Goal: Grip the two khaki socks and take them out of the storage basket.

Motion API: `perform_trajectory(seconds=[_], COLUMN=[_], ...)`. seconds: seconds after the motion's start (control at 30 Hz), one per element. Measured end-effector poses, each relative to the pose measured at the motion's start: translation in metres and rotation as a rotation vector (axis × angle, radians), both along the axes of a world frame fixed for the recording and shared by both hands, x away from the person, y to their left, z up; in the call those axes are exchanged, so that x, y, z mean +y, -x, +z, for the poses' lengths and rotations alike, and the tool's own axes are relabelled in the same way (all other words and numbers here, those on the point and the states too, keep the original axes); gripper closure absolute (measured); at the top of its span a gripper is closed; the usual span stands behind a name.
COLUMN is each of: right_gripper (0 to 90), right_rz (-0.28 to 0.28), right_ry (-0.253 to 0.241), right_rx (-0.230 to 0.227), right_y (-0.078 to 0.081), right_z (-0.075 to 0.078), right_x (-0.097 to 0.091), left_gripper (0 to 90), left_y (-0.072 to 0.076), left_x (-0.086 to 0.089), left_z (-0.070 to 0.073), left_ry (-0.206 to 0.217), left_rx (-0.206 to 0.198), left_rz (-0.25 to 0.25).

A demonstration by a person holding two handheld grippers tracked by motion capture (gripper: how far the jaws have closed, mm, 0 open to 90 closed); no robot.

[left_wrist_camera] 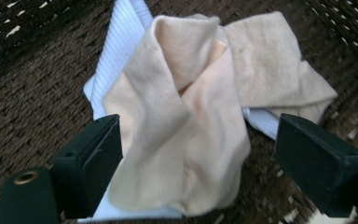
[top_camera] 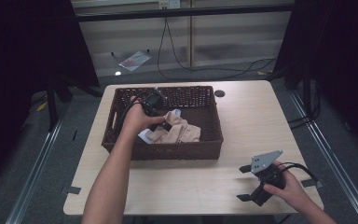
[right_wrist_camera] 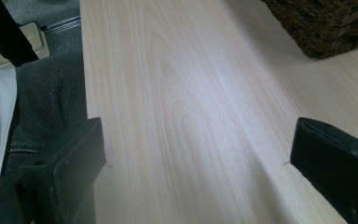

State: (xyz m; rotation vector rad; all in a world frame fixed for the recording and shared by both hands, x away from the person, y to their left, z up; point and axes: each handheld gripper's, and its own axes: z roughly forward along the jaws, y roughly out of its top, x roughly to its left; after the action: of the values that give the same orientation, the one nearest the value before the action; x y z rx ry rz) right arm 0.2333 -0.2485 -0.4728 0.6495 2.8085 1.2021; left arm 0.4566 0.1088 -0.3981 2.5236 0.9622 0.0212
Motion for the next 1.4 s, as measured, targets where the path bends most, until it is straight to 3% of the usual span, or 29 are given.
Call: perform_trajectory(seconds=[0.2,0.3,0.43,0.47,0.5,0.53,0.57,0.6,0.63,0.73,0.77,0.8,0.9,1.0,1.03,1.4], right_gripper=[2.8,2.9,2.8,2.8,2.8,2.8,2.8,2.8,2.9,2.8,2.8,2.8,2.8,2.8,2.8,2.8], right_rz=[0.001,0.004,0.002,0.002,0.003,0.003,0.002,0.002,0.001,0.001,0.004,0.004,0.001,-0.001,0.001,0.0], right_ry=[0.0,0.0,0.0,0.0,0.001,0.001,0.005,0.005,0.001,0.001,0.001,0.001,0.003,0.002,0.004,0.001], right_rx=[-0.001,-0.001,-0.003,-0.003,-0.001,-0.001,-0.004,-0.004,-0.006,-0.006,-0.006,-0.006,0.0,0.002,-0.002,-0.005], right_y=[0.0,0.0,0.0,0.0,0.0,0.0,0.0,0.0,0.0,0.0,0.0,0.0,0.0,0.0,0.0,0.0], right_z=[0.0,0.0,0.0,0.0,0.0,0.0,0.0,0.0,0.001,0.001,0.0,0.0,0.0,0.0,0.0,0.0], right_x=[0.0,0.0,0.0,0.0,-0.001,-0.001,-0.001,-0.001,-0.002,-0.002,-0.001,-0.001,-0.001,0.0,0.0,-0.001], left_gripper=[19.6,26.6,48.6,61.7,68.1,74.4,84.3,86.8,87.6,88.1,88.1,88.1,88.2,88.2,88.2,88.1], left_y=[-0.009,-0.013,-0.016,-0.016,-0.017,-0.017,-0.015,-0.015,-0.014,-0.012,-0.01,-0.01,-0.005,-0.002,-0.001,0.008], left_x=[0.0,0.0,-0.001,-0.001,-0.002,-0.002,-0.002,-0.002,0.0,0.003,0.006,0.006,0.009,0.01,0.011,0.015], left_z=[-0.012,-0.017,-0.018,-0.018,-0.019,-0.019,-0.017,-0.017,-0.012,-0.004,0.005,0.005,0.026,0.035,0.043,0.073], left_ry=[-0.001,0.015,0.022,0.022,0.022,0.022,0.021,0.021,0.039,0.036,0.06,0.06,0.076,0.081,0.087,0.089], left_rx=[-0.031,-0.054,-0.059,-0.059,-0.028,-0.028,-0.004,-0.004,0.027,0.036,0.043,0.043,0.051,0.059,0.071,0.095], left_rz=[0.029,0.051,0.032,0.032,0.034,0.034,0.042,0.042,0.059,0.074,0.076,0.076,0.057,0.054,0.031,0.018])
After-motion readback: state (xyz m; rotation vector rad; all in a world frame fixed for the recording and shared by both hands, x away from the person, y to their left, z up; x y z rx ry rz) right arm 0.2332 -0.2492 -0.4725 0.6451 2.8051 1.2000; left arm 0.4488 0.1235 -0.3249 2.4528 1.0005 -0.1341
